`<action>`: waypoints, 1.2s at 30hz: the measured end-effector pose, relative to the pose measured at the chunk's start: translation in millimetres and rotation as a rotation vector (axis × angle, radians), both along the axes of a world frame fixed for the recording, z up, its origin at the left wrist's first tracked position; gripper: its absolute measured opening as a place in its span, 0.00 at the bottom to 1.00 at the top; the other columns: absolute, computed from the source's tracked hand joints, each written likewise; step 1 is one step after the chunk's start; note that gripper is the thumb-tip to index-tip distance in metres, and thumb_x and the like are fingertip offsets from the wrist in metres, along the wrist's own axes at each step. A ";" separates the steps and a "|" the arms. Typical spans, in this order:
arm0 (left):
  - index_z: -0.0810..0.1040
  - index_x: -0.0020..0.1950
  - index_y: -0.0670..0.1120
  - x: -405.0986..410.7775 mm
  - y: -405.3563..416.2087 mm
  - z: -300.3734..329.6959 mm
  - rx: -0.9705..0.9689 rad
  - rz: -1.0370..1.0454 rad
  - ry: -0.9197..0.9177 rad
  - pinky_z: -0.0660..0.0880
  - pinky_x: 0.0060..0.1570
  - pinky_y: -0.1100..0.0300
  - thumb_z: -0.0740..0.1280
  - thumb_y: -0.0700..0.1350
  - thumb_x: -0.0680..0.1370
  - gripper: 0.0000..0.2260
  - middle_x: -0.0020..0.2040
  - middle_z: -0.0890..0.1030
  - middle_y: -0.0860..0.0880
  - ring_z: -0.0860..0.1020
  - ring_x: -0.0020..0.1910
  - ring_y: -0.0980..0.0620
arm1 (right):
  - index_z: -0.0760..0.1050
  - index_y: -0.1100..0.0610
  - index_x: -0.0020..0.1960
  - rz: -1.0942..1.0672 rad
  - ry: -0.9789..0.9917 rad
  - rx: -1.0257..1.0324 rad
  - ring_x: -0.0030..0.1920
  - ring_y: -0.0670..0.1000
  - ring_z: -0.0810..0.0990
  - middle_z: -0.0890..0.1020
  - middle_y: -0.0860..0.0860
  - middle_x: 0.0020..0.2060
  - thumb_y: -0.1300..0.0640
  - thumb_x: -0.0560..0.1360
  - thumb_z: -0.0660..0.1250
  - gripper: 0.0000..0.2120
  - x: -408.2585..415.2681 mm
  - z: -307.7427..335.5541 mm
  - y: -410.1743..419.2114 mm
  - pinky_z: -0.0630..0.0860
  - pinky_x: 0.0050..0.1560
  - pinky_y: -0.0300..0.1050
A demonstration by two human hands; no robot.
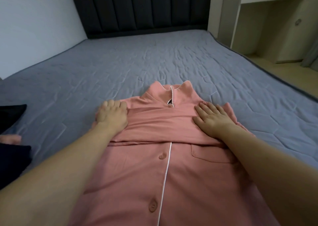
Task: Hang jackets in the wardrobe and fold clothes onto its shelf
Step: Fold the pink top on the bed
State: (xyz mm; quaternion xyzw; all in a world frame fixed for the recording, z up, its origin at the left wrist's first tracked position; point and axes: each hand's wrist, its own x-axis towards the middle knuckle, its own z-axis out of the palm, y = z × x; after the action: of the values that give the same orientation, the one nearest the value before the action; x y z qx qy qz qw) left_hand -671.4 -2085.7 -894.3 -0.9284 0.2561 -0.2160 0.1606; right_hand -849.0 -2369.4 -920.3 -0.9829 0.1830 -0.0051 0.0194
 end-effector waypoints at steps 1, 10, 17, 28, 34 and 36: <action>0.72 0.60 0.44 1.1 -3.7 -0.5 -0.006 0.010 0.020 0.65 0.57 0.50 0.57 0.46 0.79 0.13 0.60 0.76 0.43 0.72 0.59 0.42 | 0.46 0.49 0.79 -0.025 0.039 0.037 0.78 0.50 0.42 0.45 0.47 0.79 0.37 0.79 0.42 0.31 4.1 -0.1 -1.0 0.39 0.76 0.52; 0.63 0.72 0.49 33.9 -121.7 37.7 -0.800 0.099 0.765 0.66 0.59 0.50 0.65 0.51 0.72 0.29 0.53 0.77 0.47 0.75 0.57 0.43 | 0.61 0.49 0.74 -0.133 -0.276 0.105 0.75 0.53 0.59 0.60 0.49 0.76 0.34 0.77 0.45 0.31 9.7 -9.7 2.0 0.51 0.73 0.52; 0.73 0.34 0.47 20.2 -129.0 48.6 -1.534 -0.185 0.925 0.64 0.23 0.68 0.62 0.32 0.72 0.12 0.29 0.73 0.51 0.69 0.27 0.54 | 0.57 0.58 0.76 -0.151 -0.566 0.097 0.71 0.54 0.66 0.70 0.55 0.70 0.49 0.80 0.56 0.28 4.5 -9.4 3.3 0.56 0.72 0.52; 0.80 0.31 0.49 -43.0 -62.5 63.4 -1.344 -0.428 0.917 0.72 0.41 0.54 0.60 0.44 0.65 0.09 0.41 0.80 0.39 0.77 0.44 0.46 | 0.76 0.57 0.61 -0.155 -0.794 0.245 0.63 0.54 0.74 0.80 0.53 0.60 0.62 0.74 0.56 0.18 -12.8 3.0 11.5 0.59 0.72 0.53; 0.53 0.77 0.61 -66.4 -108.7 58.2 -0.180 -0.486 0.999 0.56 0.73 0.55 0.69 0.63 0.63 0.45 0.76 0.55 0.56 0.57 0.74 0.55 | 0.76 0.56 0.57 -0.250 -0.812 0.282 0.57 0.56 0.76 0.82 0.54 0.54 0.61 0.77 0.57 0.13 -10.5 3.9 8.7 0.64 0.66 0.52; 0.52 0.76 0.64 -74.4 -91.7 41.5 -0.116 -0.586 0.777 0.53 0.75 0.47 0.65 0.63 0.63 0.43 0.77 0.52 0.58 0.53 0.76 0.55 | 0.75 0.57 0.58 -0.261 -0.816 0.307 0.56 0.57 0.75 0.82 0.55 0.53 0.60 0.77 0.57 0.12 -9.0 3.8 9.1 0.65 0.64 0.52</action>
State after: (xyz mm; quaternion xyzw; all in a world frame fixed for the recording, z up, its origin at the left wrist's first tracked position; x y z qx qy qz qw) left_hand -745.8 -2177.3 -852.8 -0.8366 0.5352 0.0964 -0.0662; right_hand -858.0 -2360.3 -916.5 -0.8550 0.2815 -0.3671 0.2344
